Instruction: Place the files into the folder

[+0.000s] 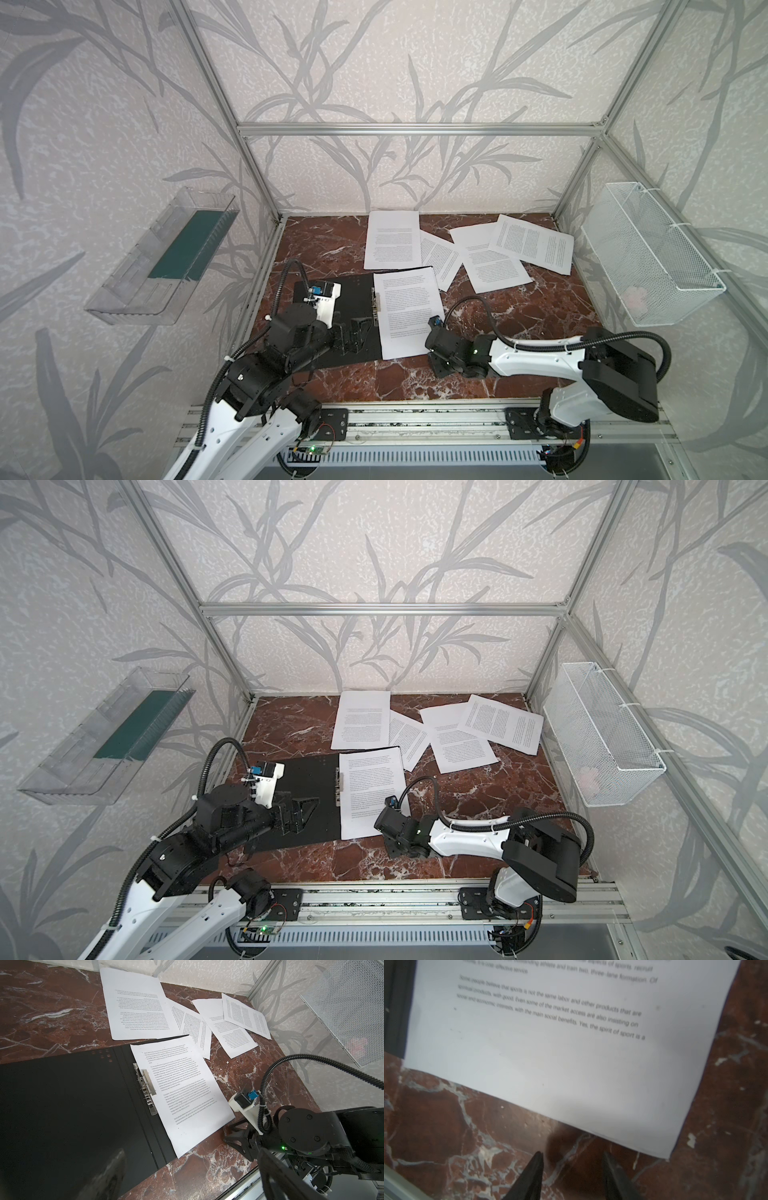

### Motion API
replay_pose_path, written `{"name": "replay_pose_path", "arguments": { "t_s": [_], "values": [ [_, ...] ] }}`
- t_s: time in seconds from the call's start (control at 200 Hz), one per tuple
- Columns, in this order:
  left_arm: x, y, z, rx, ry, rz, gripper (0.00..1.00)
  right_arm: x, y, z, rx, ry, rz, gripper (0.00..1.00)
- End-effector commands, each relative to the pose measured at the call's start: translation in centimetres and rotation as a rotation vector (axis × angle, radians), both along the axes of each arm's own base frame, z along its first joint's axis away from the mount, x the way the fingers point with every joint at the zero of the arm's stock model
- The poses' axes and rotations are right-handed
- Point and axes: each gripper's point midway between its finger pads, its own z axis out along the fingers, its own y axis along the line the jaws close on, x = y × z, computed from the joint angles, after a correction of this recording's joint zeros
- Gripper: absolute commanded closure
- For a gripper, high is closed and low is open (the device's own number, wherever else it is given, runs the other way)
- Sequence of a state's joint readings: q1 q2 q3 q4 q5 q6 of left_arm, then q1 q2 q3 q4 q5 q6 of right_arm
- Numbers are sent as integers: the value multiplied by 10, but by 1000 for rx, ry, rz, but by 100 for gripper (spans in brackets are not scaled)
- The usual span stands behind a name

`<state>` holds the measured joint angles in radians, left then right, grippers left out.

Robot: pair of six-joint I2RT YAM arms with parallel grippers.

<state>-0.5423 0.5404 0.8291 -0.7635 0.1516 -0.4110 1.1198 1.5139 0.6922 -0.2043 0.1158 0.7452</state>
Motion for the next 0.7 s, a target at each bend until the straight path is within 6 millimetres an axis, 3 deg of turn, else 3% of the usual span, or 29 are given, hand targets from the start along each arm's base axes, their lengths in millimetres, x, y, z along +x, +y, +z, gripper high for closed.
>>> {"name": "replay_pose_path", "arguments": {
  "t_s": [0.0,0.545,0.695],
  "values": [
    [1,0,-4,12,5,-5,1,-4,7,-13,-17,28,-2,53],
    [1,0,-2,6,-1,-5,1,-5,22,-10,-11,33,15,54],
    [0,0,-2,4,-2,-6,1,-2,26,6,24,8,24,52]
  ]
}}
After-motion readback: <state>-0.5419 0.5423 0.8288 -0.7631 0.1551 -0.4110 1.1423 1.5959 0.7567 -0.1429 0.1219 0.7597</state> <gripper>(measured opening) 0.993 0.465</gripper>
